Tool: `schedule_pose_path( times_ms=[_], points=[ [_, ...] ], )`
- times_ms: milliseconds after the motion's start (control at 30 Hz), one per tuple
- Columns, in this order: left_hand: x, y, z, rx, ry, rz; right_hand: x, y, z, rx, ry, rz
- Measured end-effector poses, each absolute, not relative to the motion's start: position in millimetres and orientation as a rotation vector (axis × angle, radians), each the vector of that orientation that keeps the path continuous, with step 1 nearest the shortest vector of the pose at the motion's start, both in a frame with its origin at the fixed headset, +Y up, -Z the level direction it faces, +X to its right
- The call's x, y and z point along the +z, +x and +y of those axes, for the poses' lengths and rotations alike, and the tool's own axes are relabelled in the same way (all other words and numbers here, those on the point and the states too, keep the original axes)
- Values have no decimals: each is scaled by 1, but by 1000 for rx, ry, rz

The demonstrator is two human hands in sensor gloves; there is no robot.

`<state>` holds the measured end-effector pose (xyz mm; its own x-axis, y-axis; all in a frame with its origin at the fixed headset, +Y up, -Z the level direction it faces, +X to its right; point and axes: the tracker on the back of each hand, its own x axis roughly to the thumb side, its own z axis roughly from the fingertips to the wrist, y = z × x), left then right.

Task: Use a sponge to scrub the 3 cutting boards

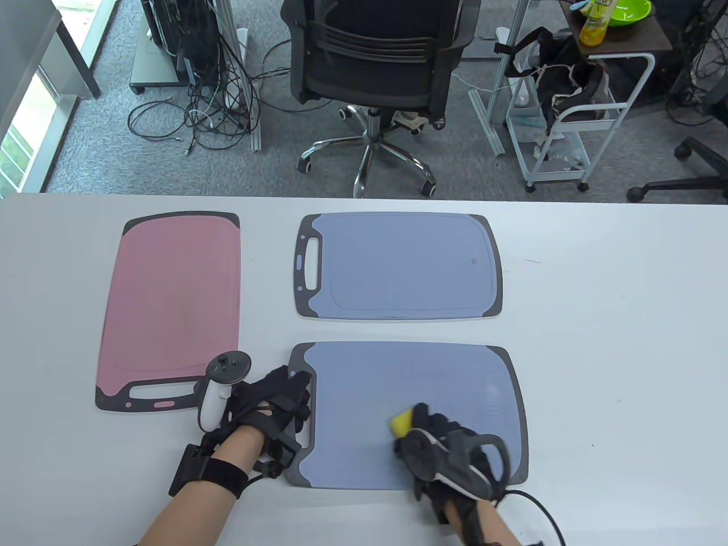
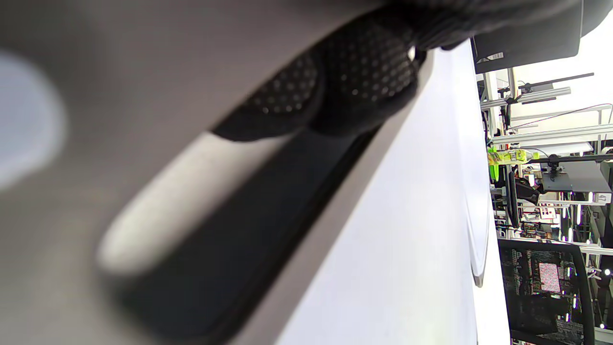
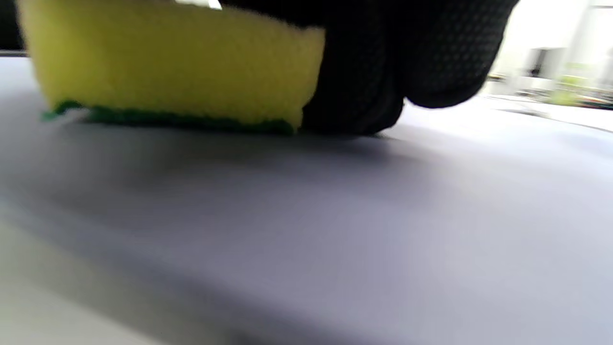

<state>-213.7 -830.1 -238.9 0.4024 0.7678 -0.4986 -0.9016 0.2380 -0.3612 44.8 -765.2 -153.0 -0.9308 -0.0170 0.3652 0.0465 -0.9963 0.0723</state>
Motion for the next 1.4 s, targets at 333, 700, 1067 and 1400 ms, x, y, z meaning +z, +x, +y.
schedule_pose_path(
  times_ms=[333,700,1067,1400],
  points=[
    [-239,-214,-830,1175,-679,233,-155,15,-762,-2933,-678,-69],
    [-239,-214,-830,1165,-671,234,-136,240,-777,-3103,338,-253],
    [-239,-214,-830,1173,-678,232,-142,-17,-761,-2938,-861,-90],
    [-239,-214,-830,1174,-680,229,-147,84,-767,-2976,-390,-123]
  ],
)
